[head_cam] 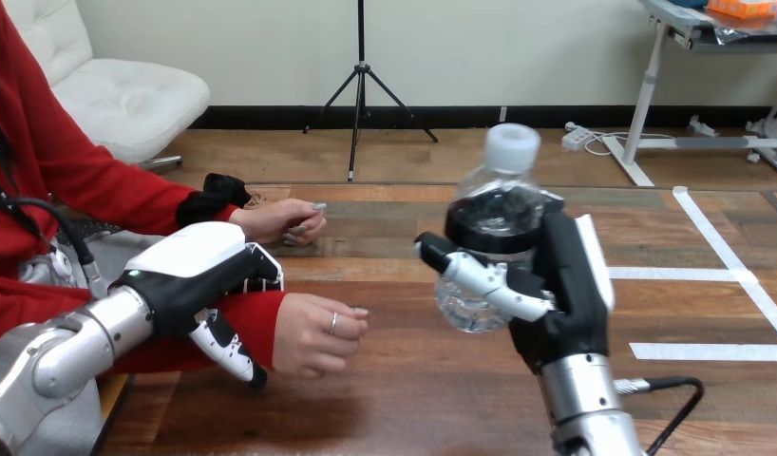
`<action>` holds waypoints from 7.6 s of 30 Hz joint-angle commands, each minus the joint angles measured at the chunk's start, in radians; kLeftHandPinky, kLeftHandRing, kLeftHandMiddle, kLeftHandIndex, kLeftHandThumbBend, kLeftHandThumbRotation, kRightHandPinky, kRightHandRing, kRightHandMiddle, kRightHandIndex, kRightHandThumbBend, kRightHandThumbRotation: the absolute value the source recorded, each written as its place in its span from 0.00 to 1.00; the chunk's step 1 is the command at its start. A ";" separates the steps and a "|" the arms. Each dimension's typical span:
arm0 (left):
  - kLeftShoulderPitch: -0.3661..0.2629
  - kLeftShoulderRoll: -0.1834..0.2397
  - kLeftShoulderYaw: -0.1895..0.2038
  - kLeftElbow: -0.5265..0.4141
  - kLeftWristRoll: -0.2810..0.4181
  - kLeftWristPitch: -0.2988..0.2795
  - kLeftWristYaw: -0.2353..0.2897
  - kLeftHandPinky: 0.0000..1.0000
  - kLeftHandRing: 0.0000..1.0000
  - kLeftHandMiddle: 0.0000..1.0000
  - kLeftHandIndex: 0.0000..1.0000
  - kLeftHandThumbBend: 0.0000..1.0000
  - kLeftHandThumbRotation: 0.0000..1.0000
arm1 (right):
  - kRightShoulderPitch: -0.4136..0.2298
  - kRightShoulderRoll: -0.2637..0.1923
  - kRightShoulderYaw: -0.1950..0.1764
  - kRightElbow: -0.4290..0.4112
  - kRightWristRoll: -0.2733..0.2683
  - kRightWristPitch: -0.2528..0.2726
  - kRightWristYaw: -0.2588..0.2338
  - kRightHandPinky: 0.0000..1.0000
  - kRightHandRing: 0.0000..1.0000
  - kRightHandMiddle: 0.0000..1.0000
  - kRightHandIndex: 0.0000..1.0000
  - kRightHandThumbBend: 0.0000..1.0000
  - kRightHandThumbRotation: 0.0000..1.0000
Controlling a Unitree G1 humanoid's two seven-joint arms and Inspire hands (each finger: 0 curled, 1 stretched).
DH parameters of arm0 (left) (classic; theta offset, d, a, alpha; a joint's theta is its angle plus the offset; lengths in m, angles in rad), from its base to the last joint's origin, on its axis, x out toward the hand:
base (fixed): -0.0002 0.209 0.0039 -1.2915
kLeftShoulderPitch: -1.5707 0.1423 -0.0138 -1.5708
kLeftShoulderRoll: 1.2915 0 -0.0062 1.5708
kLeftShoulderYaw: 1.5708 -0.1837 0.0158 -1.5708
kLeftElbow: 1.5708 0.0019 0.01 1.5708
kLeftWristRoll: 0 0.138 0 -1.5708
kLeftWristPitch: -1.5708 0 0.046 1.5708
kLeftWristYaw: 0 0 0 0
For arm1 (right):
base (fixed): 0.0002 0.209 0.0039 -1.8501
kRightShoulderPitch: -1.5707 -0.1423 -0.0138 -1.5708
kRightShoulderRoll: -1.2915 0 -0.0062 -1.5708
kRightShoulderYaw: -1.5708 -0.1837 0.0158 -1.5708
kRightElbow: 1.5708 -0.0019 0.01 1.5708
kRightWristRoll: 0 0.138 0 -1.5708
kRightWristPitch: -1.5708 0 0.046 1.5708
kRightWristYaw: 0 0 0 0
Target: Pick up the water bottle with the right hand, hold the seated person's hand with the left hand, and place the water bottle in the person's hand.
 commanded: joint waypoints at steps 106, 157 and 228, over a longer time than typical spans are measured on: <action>0.000 -0.021 0.118 -0.572 -0.229 0.027 -0.230 0.33 0.37 0.43 0.46 0.60 0.00 | -0.188 0.275 0.273 0.381 0.006 -0.506 -0.012 0.19 0.25 0.29 0.29 0.75 0.00; 0.004 0.008 0.136 -0.577 -0.311 -0.005 -0.294 0.39 0.42 0.47 0.51 0.81 0.00 | -0.210 0.273 0.264 0.439 0.068 -0.575 0.012 0.20 0.25 0.29 0.29 0.75 0.00; 0.048 0.023 0.186 -0.671 -0.408 0.098 -0.402 0.47 0.51 0.59 0.63 1.00 0.34 | -0.244 0.269 0.232 0.494 0.228 -0.558 0.163 0.19 0.24 0.28 0.30 0.72 0.00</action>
